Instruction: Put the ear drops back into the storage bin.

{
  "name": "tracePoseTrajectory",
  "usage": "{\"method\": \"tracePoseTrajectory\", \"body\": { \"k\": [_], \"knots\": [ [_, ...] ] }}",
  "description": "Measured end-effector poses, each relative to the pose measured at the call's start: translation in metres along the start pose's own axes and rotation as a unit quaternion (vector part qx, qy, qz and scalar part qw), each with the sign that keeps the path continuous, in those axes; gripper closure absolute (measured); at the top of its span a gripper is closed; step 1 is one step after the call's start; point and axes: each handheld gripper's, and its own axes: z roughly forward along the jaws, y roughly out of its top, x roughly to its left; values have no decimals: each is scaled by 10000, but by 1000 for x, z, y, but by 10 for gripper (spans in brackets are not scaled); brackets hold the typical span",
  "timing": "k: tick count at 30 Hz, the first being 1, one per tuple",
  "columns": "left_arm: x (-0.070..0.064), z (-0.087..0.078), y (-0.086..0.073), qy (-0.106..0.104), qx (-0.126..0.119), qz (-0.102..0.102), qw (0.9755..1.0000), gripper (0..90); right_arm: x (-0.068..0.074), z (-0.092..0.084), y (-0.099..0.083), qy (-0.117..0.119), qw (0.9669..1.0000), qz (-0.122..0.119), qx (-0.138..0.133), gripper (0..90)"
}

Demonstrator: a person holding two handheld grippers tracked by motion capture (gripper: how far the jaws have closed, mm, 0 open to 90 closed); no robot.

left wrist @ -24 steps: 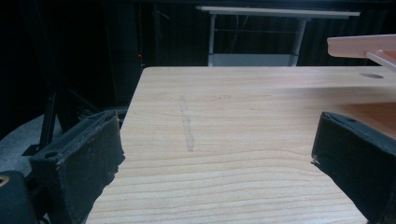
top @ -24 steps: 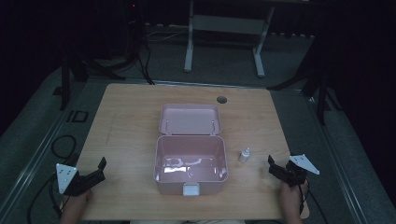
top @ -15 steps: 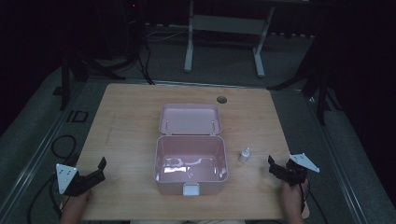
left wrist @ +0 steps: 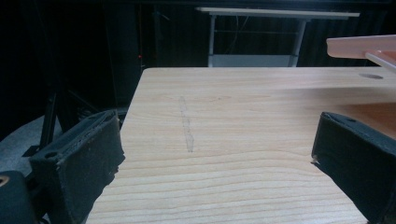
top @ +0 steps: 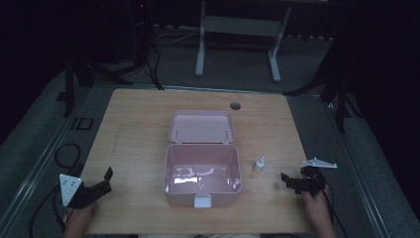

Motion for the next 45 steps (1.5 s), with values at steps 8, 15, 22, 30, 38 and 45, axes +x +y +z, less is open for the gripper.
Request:
{"method": "tracePoseTrajectory", "body": {
  "k": [8,15,22,30,38,45],
  "knots": [
    [0,0,0,-3,3,-4,10000,20,11,-7,12,229,9930,-651,955,107],
    [0,0,0,-13,-4,9,10000,20,23,-11,22,354,9686,-1413,2012,107],
    [-1,0,0,-20,-10,12,10000,19,30,-10,28,416,9429,-1814,2763,108],
    [0,0,0,-44,-5,5,10000,19,37,-6,34,506,9111,-2153,3478,107],
    [0,0,0,-57,-7,2,10000,20,39,-2,43,524,8766,-2253,4219,108],
    [0,0,0,-63,-1,-1,10000,20,42,-3,50,642,8705,-2281,4314,128]
  ]
}}
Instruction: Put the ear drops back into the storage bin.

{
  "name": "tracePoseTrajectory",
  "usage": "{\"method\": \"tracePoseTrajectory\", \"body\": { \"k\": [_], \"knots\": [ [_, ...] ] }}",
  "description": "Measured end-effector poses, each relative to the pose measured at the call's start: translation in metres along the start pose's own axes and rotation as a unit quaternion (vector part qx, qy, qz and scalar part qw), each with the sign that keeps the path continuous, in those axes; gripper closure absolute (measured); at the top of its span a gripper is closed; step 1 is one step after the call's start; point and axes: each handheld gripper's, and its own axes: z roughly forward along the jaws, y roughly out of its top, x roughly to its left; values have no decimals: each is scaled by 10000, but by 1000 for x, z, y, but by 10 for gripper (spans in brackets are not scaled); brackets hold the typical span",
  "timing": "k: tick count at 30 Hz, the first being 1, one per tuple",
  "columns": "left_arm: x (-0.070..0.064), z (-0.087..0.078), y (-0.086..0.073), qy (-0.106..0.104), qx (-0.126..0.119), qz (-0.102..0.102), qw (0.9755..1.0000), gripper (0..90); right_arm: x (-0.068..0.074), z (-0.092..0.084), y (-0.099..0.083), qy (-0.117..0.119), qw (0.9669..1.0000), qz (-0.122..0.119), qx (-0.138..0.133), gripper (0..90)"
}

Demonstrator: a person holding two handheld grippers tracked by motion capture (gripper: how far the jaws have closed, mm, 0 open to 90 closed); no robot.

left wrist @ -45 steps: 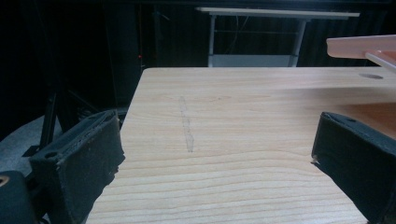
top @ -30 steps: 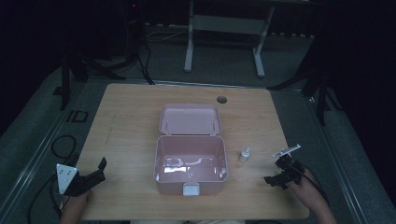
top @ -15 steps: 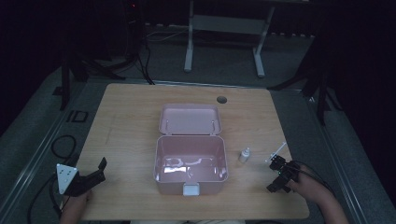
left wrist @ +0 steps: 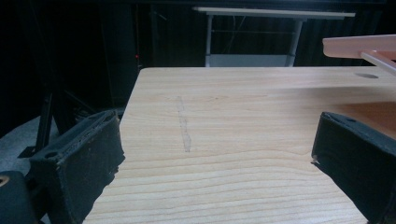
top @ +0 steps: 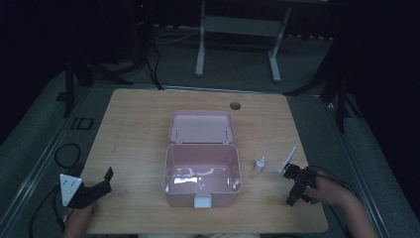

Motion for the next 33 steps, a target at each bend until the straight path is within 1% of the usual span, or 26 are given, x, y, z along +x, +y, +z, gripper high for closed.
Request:
{"method": "tracePoseTrajectory", "body": {
  "k": [5,7,9,11,13,16,23,28,33],
  "knots": [
    [0,0,0,5,7,-5,10000,19,-2,-3,3,56,10000,1,-66,124],
    [0,0,0,5,6,-4,10000,19,-2,-3,4,10,10000,-19,-67,117],
    [0,0,0,6,7,-5,10000,19,-3,-4,6,22,10000,-27,-80,117],
    [0,0,0,8,7,-7,10000,20,-4,-5,9,-29,9999,-75,-134,118],
    [0,0,0,7,7,-13,10000,19,-5,-5,11,-61,9999,-94,-126,120],
    [0,0,0,7,13,-11,10000,19,-6,-6,16,-55,9999,-74,-140,121],
    [0,0,0,4,13,-12,10000,19,-6,-7,31,-11,9998,-36,-187,121],
    [0,0,0,1,22,-11,10000,20,-8,-12,44,-142,9991,84,-384,135],
    [0,0,0,2,19,-15,10000,19,-8,-15,60,-50,9985,99,-532,136]
  ]
}}
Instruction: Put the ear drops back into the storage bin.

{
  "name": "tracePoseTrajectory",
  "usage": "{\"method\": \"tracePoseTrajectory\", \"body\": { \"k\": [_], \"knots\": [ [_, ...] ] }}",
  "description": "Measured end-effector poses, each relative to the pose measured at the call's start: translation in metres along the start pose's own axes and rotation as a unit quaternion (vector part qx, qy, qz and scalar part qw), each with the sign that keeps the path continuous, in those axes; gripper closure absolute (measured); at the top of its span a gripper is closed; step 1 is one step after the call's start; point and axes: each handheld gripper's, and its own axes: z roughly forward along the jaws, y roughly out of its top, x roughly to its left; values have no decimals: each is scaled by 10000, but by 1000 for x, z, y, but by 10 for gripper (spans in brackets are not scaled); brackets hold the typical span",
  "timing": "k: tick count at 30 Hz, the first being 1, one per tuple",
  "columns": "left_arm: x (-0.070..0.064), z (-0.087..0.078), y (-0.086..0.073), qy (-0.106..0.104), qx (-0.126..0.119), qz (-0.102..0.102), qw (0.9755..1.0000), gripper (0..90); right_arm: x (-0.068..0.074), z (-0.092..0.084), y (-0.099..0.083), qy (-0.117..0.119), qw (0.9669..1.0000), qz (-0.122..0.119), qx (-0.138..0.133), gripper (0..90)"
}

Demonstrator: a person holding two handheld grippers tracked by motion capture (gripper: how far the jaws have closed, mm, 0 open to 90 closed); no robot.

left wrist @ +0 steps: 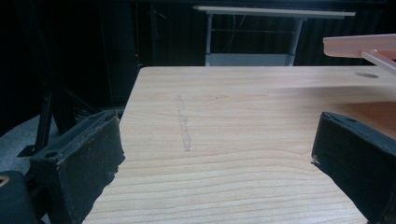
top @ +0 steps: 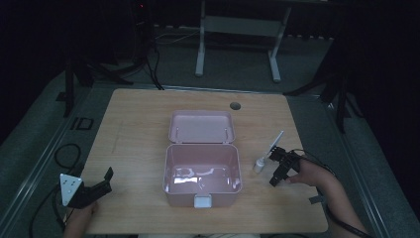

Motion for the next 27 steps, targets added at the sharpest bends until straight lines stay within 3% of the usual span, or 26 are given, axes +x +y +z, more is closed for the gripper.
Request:
{"method": "tracePoseTrajectory", "body": {
  "k": [8,19,27],
  "knots": [
    [0,0,0,-19,-3,10,10000,19,0,-1,26,137,9999,26,-49,174],
    [0,0,0,-28,-3,-2,10000,20,6,-3,54,166,9998,-116,-67,234],
    [0,0,0,-38,-6,1,10000,19,6,5,66,229,9995,-172,107,349]
  ]
}}
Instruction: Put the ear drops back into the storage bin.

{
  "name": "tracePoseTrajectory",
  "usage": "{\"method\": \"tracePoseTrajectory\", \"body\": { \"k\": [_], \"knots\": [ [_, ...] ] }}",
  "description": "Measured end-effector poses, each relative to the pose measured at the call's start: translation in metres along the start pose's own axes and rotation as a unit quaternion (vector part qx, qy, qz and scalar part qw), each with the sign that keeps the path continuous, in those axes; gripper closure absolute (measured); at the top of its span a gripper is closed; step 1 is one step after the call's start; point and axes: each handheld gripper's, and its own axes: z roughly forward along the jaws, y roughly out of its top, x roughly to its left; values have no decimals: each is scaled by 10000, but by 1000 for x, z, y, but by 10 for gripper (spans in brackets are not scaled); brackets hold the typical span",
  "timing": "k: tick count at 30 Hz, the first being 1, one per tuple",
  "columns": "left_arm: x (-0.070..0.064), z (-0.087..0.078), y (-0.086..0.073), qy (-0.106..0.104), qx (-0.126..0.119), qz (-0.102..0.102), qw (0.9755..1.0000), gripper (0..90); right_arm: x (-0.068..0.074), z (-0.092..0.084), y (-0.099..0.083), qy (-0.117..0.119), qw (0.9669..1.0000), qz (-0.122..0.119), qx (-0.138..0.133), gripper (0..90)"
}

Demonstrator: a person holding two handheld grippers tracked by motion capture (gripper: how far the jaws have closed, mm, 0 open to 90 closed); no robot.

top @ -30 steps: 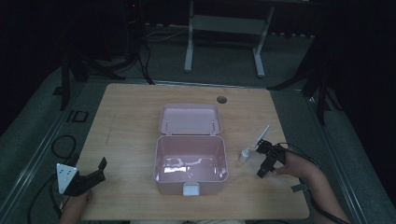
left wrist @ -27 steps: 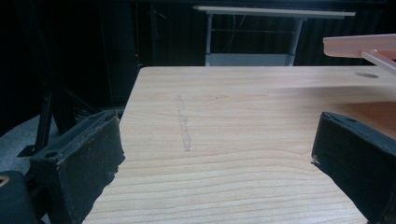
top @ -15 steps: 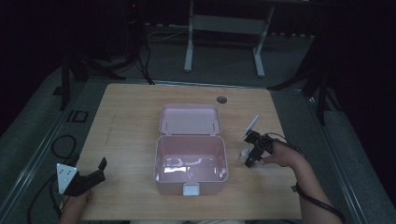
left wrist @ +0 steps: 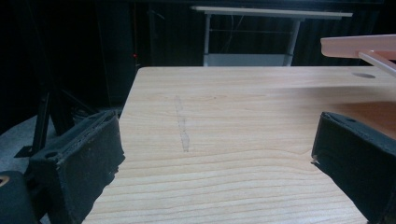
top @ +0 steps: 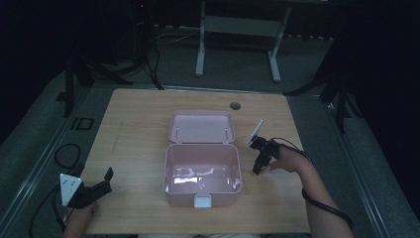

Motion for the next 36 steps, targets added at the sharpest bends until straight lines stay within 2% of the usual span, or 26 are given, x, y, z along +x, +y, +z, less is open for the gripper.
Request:
{"method": "tracePoseTrajectory", "body": {
  "k": [7,9,13,16,25,27,32,36],
  "knots": [
    [0,0,0,-12,-1,3,10000,20,-1,2,5,59,10000,4,2,445],
    [0,0,0,-12,-1,10,10000,19,2,5,6,59,9998,-139,91,445],
    [0,0,0,-11,1,9,10000,20,5,8,8,-49,9995,-284,153,481],
    [0,0,0,-12,1,8,10000,19,4,8,9,-169,9993,-287,144,519],
    [0,0,0,1,4,11,10000,20,5,8,8,-281,9984,-427,243,595],
    [0,0,0,1,4,7,10000,20,6,9,7,-334,9973,-587,272,595],
    [0,0,0,2,7,6,10000,19,9,4,5,-389,9958,-808,193,596],
    [0,0,0,2,6,7,10000,20,12,1,1,-403,9932,-1080,176,596]
  ]
}}
